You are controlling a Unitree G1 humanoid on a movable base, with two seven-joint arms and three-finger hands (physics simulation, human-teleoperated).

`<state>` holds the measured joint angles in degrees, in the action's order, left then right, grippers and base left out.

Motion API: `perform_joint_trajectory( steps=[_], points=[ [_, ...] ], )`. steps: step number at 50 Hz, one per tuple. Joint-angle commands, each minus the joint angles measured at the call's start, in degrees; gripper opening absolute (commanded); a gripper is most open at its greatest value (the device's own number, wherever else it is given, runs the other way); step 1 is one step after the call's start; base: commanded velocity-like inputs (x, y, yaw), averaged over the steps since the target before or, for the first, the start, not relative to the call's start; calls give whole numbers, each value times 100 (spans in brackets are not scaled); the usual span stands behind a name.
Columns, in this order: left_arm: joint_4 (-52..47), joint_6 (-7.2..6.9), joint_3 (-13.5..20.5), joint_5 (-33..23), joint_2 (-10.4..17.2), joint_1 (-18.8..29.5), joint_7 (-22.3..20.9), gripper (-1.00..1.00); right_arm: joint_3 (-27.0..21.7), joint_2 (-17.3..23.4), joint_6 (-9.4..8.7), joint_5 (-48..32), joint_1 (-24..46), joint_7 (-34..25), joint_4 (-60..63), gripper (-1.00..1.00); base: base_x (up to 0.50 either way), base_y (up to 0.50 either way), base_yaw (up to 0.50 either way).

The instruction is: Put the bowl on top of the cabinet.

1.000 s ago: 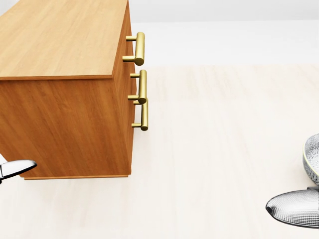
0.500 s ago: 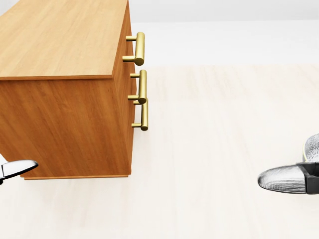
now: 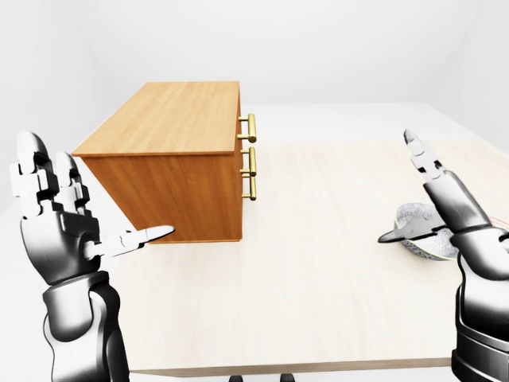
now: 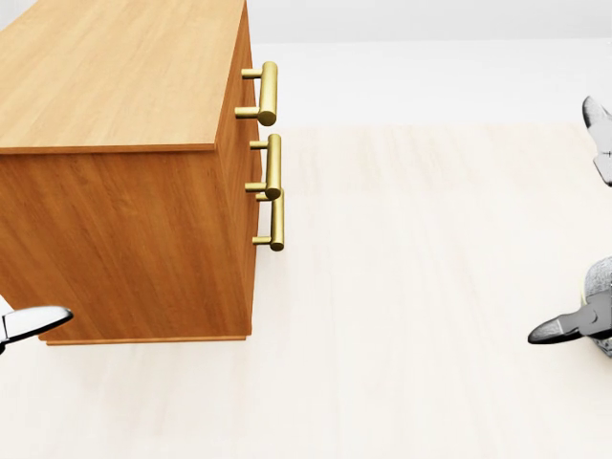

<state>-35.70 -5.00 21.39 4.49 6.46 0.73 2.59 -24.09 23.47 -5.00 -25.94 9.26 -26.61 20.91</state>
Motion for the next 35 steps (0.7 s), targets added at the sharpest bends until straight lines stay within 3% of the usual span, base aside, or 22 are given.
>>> perform_joint_trajectory(
  steps=[1,35],
  points=[
    [99,0,-60,-55,-19,48,58,100,10,-59,0,-1019,-115,-584,-323,100,0,0,0],
    [148,0,-69,-56,-18,47,67,100,-127,154,0,-2705,-305,-525,-1258,100,0,0,0]
  ],
)
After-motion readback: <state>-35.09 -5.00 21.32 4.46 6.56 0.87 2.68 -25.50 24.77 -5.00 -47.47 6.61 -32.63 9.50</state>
